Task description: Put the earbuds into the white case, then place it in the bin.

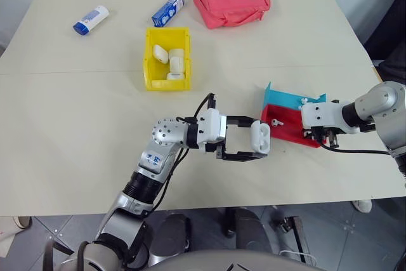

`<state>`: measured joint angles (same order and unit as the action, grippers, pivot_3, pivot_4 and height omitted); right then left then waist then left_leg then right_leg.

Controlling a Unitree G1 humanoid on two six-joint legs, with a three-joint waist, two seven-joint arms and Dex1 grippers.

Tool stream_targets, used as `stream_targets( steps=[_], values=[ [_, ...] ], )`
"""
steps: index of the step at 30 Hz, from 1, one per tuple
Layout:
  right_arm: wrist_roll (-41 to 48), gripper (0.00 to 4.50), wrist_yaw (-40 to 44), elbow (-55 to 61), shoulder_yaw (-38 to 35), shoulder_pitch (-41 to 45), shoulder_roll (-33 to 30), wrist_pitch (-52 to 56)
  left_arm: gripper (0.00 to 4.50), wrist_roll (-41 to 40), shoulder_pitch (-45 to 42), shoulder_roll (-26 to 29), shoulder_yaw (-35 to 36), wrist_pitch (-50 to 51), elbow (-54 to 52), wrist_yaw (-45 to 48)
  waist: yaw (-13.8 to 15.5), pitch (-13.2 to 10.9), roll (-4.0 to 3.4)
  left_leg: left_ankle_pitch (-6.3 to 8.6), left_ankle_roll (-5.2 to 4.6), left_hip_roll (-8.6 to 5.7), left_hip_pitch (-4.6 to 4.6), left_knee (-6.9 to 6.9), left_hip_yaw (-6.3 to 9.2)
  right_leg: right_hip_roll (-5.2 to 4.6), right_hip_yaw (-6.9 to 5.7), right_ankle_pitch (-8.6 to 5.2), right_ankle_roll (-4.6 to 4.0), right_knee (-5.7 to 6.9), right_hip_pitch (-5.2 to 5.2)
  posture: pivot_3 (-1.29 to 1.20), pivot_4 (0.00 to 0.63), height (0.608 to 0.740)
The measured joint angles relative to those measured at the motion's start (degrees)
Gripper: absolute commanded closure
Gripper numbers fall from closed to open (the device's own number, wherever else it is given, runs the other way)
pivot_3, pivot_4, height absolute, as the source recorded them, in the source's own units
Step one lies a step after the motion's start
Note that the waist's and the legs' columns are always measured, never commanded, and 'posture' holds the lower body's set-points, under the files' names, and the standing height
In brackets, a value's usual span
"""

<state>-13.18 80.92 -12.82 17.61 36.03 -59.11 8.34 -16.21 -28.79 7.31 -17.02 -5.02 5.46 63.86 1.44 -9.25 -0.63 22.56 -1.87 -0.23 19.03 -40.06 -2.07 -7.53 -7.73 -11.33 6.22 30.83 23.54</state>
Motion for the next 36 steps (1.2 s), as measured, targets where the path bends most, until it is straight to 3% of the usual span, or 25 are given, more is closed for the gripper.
stream_targets(
  steps=[3,10,13,17,24,36],
  values=[
    [2.5,4.06,-1.4,2.5,-2.9,-1.1,0.0,3.6,1.7,0.0,-0.1,0.0,0.0,-0.1,0.3,0.0,0.0,0.0,-0.02,0.0,0.0,0.0,0.01,0.0,0.0,-0.01,0.01,0.0,0.0,0.0,0.01,0.0,0.15,0.74],
    [16.5,4.06,-5.9,23.4,-21.0,-12.0,0.5,21.1,1.7,-0.9,-1.2,-1.8,1.4,-3.4,6.5,0.9,0.5,0.0,-0.04,0.01,0.01,0.0,0.03,-0.04,0.09,-0.06,-0.03,0.01,0.0,-0.02,-0.02,0.0,0.15,0.74],
    [23.7,4.06,-9.1,33.4,-30.1,-18.0,3.7,29.4,1.7,-2.1,-2.3,-2.6,2.5,-5.0,9.0,2.8,0.6,0.0,-0.04,0.01,0.0,0.01,0.06,-0.03,0.11,-0.06,-0.03,0.03,0.0,-0.04,-0.01,0.0,0.15,0.74],
    [37.6,4.06,-15.3,48.1,-41.3,-22.0,12.5,40.7,1.7,-4.2,-3.1,-3.0,3.6,-6.6,13.1,6.9,0.7,0.0,-0.05,0.01,0.0,0.03,0.04,-0.02,0.1,-0.04,-0.01,0.03,0.0,0.0,0.0,0.0,0.15,0.74],
    [50.7,4.06,-29.1,56.0,-42.5,-20.8,21.9,47.1,1.7,-4.5,-6.9,-2.9,4.0,-6.2,18.8,11.9,0.7,0.0,-0.05,0.02,-0.12,-0.02,0.11,-0.02,0.09,-0.04,0.0,0.04,-0.02,-0.01,0.05,0.0,0.15,0.74],
    [56.5,4.06,-37.8,55.7,-37.5,-23.6,23.7,43.8,1.7,-4.1,-10.8,-3.0,4.9,-2.5,20.3,12.0,0.7,0.0,-0.04,0.03,-0.23,-0.05,0.1,-0.01,0.03,-0.02,0.05,0.04,-0.01,-0.01,0.05,0.0,0.15,0.74]
  ],
)
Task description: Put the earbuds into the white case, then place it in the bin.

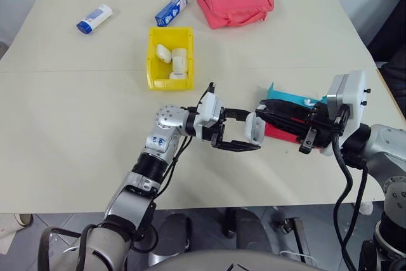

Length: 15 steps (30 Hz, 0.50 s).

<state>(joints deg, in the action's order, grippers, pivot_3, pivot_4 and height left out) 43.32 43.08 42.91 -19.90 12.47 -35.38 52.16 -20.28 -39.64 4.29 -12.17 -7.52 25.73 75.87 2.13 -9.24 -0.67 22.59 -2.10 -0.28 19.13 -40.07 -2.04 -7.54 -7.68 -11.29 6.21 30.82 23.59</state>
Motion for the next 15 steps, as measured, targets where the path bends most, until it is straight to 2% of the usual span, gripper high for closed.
stream_targets(
  steps=[15],
  values=[
    [-1.3,4.06,-0.6,-5.3,5.5,-2.0,-0.4,-9.3,1.7,0.2,0.0,-0.5,0.9,0.5,0.1,-0.4,-0.1,0.0,0.0,0.02,-0.06,0.0,0.01,0.01,-0.01,0.0,0.02,0.0,0.0,-0.02,0.01,0.0,0.15,0.74]
  ],
)
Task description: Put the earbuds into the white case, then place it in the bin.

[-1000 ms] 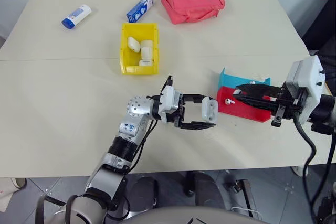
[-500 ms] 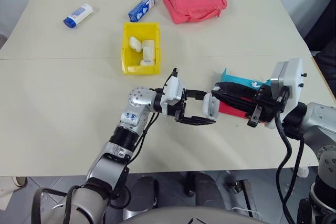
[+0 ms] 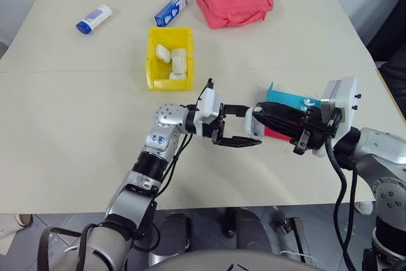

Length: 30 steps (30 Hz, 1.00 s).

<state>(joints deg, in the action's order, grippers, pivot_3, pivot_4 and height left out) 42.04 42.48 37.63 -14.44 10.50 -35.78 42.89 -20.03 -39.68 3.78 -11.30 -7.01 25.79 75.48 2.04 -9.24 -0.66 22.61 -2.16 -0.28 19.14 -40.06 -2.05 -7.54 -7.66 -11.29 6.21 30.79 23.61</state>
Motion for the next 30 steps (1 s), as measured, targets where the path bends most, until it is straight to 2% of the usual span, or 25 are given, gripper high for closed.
stream_targets(
  steps=[7,19,30],
  values=[
    [-1.0,4.06,0.6,-1.9,2.1,-0.6,-0.1,-4.4,1.7,0.0,0.4,0.1,0.2,0.0,-0.1,0.3,0.0,0.0,0.0,0.0,0.0,0.01,0.01,0.01,0.01,0.0,-0.02,0.0,0.0,-0.01,0.0,0.0,0.15,0.74],
    [-3.5,4.06,2.0,-2.2,2.7,-7.9,-1.0,-13.9,1.7,0.4,1.7,-1.0,-0.6,0.0,-0.1,-0.1,0.0,0.0,0.01,0.03,-0.06,0.02,0.02,0.01,0.0,0.0,-0.01,0.0,0.01,-0.06,0.0,0.0,0.15,0.74],
    [-5.0,4.06,5.5,-6.4,4.6,-8.7,-1.2,-22.3,1.7,0.5,1.7,-1.6,-0.6,0.0,0.0,-0.3,0.0,0.0,0.02,0.05,-0.09,0.02,0.01,0.01,0.0,-0.01,-0.01,0.0,0.0,-0.08,-0.01,0.0,0.15,0.74]
  ],
)
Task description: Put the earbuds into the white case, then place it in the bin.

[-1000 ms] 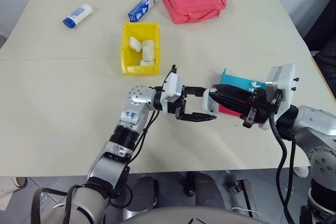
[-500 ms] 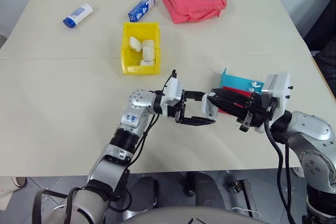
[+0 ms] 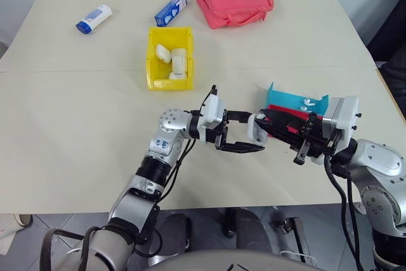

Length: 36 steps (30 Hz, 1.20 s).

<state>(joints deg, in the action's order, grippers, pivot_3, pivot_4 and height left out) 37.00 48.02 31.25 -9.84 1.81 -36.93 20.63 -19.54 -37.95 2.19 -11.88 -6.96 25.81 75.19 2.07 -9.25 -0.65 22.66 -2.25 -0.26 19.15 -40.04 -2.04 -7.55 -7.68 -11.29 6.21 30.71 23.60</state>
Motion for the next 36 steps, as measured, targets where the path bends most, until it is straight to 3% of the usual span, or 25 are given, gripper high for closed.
stream_targets(
  steps=[17,26,36],
  values=[
    [-1.6,4.06,3.7,-7.7,4.3,4.3,1.6,-5.4,1.7,0.1,0.0,0.2,1.7,-0.1,2.1,0.8,0.0,0.0,0.0,0.0,0.0,0.0,0.01,0.0,0.01,-0.02,-0.02,0.0,0.0,-0.02,0.0,0.0,0.15,0.74],
    [-0.7,4.06,5.6,-7.4,4.2,4.6,-5.2,-1.1,1.7,1.9,-0.9,-1.1,1.0,-1.7,5.9,1.8,0.0,0.0,0.01,0.01,-0.01,0.02,0.01,0.01,0.01,-0.04,-0.04,0.0,0.0,-0.09,0.01,0.0,0.15,0.74],
    [4.2,4.06,7.2,-7.2,1.3,5.3,-7.7,3.2,1.7,1.9,-1.9,-1.8,1.0,-3.9,6.5,2.1,0.5,0.0,0.02,0.02,0.0,0.02,0.02,0.01,0.01,-0.08,-0.04,0.01,0.0,-0.21,0.01,0.0,0.15,0.74]
  ],
)
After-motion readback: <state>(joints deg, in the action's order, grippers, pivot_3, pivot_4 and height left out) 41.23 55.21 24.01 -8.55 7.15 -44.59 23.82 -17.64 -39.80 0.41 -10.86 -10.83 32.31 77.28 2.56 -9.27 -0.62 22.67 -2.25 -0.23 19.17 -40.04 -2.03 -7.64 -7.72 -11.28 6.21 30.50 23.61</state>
